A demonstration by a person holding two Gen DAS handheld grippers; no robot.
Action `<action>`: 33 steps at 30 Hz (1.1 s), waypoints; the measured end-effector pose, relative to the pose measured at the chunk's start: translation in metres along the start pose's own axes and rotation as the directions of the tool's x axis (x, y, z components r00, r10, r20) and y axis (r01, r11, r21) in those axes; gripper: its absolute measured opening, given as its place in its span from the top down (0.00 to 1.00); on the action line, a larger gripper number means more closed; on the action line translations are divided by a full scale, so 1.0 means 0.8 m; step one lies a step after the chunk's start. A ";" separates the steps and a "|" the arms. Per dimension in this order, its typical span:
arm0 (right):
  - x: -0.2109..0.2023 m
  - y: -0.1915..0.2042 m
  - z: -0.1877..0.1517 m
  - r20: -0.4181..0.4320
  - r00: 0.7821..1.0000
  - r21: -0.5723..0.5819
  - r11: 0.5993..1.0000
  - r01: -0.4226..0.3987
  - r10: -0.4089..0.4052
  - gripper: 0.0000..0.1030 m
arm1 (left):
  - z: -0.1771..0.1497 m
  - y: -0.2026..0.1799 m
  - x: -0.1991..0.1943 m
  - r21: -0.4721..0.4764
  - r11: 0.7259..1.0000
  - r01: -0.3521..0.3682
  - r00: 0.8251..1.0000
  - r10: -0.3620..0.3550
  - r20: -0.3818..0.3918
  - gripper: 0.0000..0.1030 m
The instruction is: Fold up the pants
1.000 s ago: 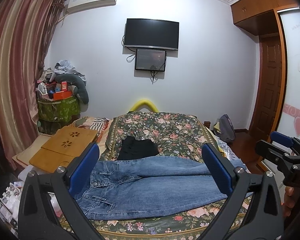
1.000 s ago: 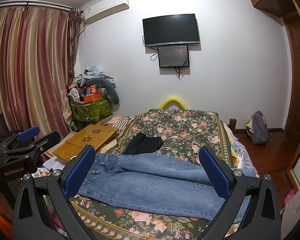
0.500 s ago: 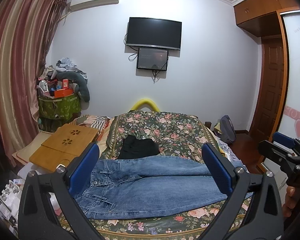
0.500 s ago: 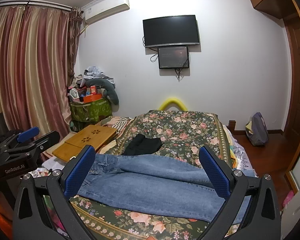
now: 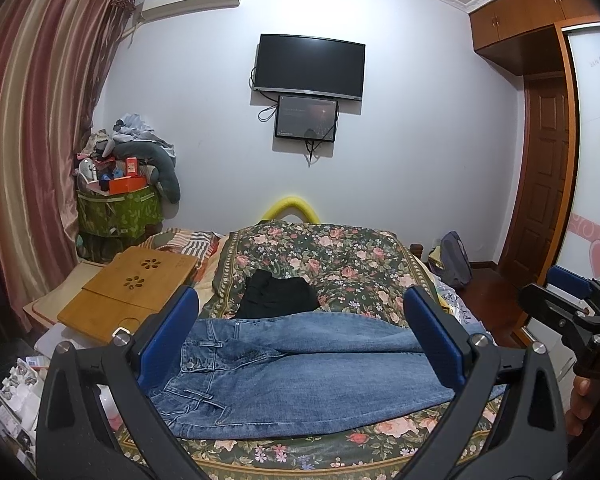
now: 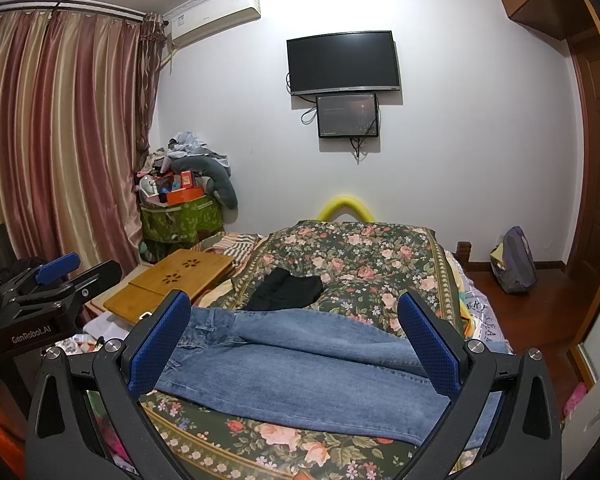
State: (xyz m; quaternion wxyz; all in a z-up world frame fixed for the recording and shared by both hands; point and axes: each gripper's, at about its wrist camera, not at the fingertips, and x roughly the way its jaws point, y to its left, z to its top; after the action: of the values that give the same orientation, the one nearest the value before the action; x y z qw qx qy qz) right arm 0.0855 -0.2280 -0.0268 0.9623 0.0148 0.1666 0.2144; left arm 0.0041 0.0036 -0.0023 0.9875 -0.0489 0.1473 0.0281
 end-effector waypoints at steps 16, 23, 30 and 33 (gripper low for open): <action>0.007 0.000 -0.001 -0.010 1.000 0.001 1.000 0.003 -0.003 0.00 | -0.002 0.003 0.010 -0.006 1.000 -0.013 1.000 0.013 -0.008 0.00; 0.034 -0.009 -0.002 -0.035 0.999 -0.012 1.000 0.018 -0.018 0.00 | -0.003 0.002 0.040 0.025 0.999 -0.028 0.999 0.028 -0.017 0.00; 0.091 -0.036 -0.001 -0.092 0.995 0.014 0.999 0.037 -0.035 0.00 | 0.002 0.016 0.104 0.061 0.998 -0.024 0.997 0.028 -0.066 0.00; 0.122 -0.051 -0.003 -0.124 0.992 0.032 0.999 0.023 -0.019 0.00 | 0.006 0.031 0.146 0.057 0.998 -0.013 0.994 0.019 -0.105 0.00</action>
State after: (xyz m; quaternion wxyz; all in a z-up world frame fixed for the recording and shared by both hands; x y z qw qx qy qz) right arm 0.1844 -0.2245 -0.0641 0.9520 0.0157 0.2296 0.2020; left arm 0.1150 0.0336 -0.0342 0.9790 -0.0214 0.2004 0.0290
